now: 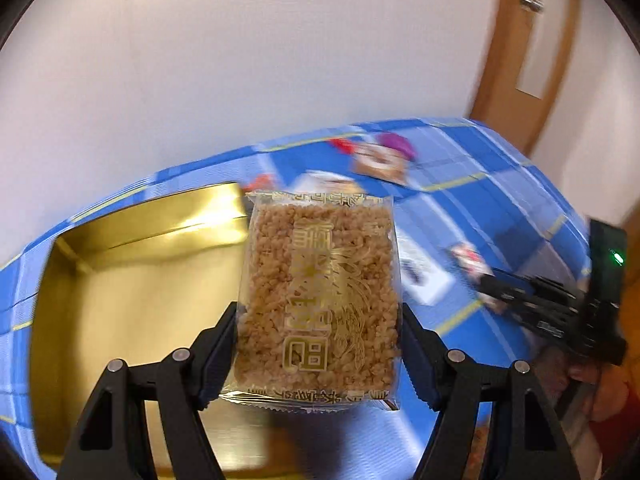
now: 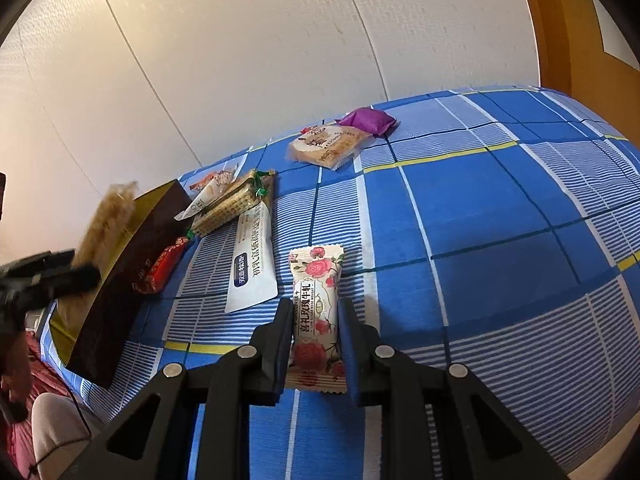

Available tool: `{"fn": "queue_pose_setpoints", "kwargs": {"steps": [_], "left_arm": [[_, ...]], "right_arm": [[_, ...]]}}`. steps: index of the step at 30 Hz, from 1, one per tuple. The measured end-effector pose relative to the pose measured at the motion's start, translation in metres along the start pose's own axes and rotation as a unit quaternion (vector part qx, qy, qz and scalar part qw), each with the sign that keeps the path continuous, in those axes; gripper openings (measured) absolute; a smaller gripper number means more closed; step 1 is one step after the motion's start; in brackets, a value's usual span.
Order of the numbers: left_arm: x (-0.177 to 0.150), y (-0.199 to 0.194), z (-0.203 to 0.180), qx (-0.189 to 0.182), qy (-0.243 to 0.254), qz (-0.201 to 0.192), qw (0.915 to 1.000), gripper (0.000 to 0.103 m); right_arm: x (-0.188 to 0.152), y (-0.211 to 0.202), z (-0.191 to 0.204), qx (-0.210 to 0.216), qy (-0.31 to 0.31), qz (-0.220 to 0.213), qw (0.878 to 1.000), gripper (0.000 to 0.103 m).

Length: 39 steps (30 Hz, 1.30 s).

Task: Organize snacks
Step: 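Carry the rice-cracker pack into the gold tray and open the left gripper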

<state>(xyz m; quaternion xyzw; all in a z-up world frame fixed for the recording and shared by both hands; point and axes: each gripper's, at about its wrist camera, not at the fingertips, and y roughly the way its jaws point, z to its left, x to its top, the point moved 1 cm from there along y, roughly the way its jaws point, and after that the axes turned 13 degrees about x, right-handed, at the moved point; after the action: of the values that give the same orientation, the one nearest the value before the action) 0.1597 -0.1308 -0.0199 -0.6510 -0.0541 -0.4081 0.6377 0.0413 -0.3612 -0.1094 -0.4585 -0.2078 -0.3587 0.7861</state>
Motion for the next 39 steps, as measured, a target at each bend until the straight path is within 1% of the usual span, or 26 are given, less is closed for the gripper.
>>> {"fn": "queue_pose_setpoints", "kwargs": {"steps": [4,6,7,12,15,19,21,24,25,27,30,32,33,35,37,39], "left_arm": [[0.0,0.02,0.053,0.039,-0.044,0.031,0.9978,0.074],[-0.001,0.032,0.077,0.055,-0.068,0.048,0.995,0.074],[-0.002,0.04,0.093,0.07,-0.081,0.059,0.9924,0.074],[-0.006,0.074,0.139,0.123,-0.098,0.093,0.9831,0.074],[-0.008,0.089,0.157,0.126,-0.111,0.112,0.9795,0.074],[-0.006,0.108,0.174,0.14,-0.106,0.134,0.9753,0.074],[-0.007,0.114,0.185,0.15,-0.112,0.145,0.9716,0.074],[-0.002,0.123,0.199,0.166,-0.118,0.147,0.9679,0.074],[-0.002,0.123,0.203,0.173,-0.12,0.148,0.9663,0.076],[-0.003,0.122,0.211,0.185,-0.127,0.142,0.9642,0.08],[-0.004,0.116,0.212,0.191,-0.126,0.129,0.9649,0.08],[-0.006,0.109,0.207,0.201,-0.128,0.12,0.9638,0.08],[-0.007,0.1,0.203,0.212,-0.126,0.105,0.9635,0.08],[-0.011,0.081,0.194,0.234,-0.121,0.075,0.9618,0.087],[-0.011,0.067,0.179,0.252,-0.104,0.036,0.9615,0.09],[-0.019,0.05,0.165,0.26,-0.099,0.003,0.9605,0.095]], "right_arm": [[0.0,0.002,0.001,0.005,-0.001,0.001,1.0,0.022],[-0.001,0.003,0.002,0.006,-0.003,0.004,1.0,0.022],[-0.001,0.004,0.002,0.006,-0.004,0.006,1.0,0.022],[-0.001,0.008,0.003,0.003,-0.005,0.013,1.0,0.022],[0.0,0.008,0.004,0.003,-0.006,0.012,1.0,0.022],[0.0,0.009,0.002,0.002,-0.001,0.012,1.0,0.022],[0.0,0.009,0.002,0.002,0.001,0.01,1.0,0.022],[0.0,0.009,0.002,0.003,0.005,0.01,1.0,0.022],[0.0,0.01,0.002,0.002,0.005,0.009,1.0,0.022],[0.0,0.01,0.002,0.002,0.004,0.01,1.0,0.022],[0.0,0.01,0.003,0.001,0.002,0.01,1.0,0.022],[0.0,0.011,0.003,0.0,0.001,0.01,1.0,0.022],[0.0,0.011,0.003,0.0,0.001,0.01,1.0,0.022],[-0.001,0.01,0.003,-0.001,0.0,0.009,1.0,0.022],[-0.001,0.01,0.003,-0.002,-0.001,0.009,1.0,0.022],[-0.001,0.011,0.004,-0.002,-0.003,0.009,1.0,0.022]]}}
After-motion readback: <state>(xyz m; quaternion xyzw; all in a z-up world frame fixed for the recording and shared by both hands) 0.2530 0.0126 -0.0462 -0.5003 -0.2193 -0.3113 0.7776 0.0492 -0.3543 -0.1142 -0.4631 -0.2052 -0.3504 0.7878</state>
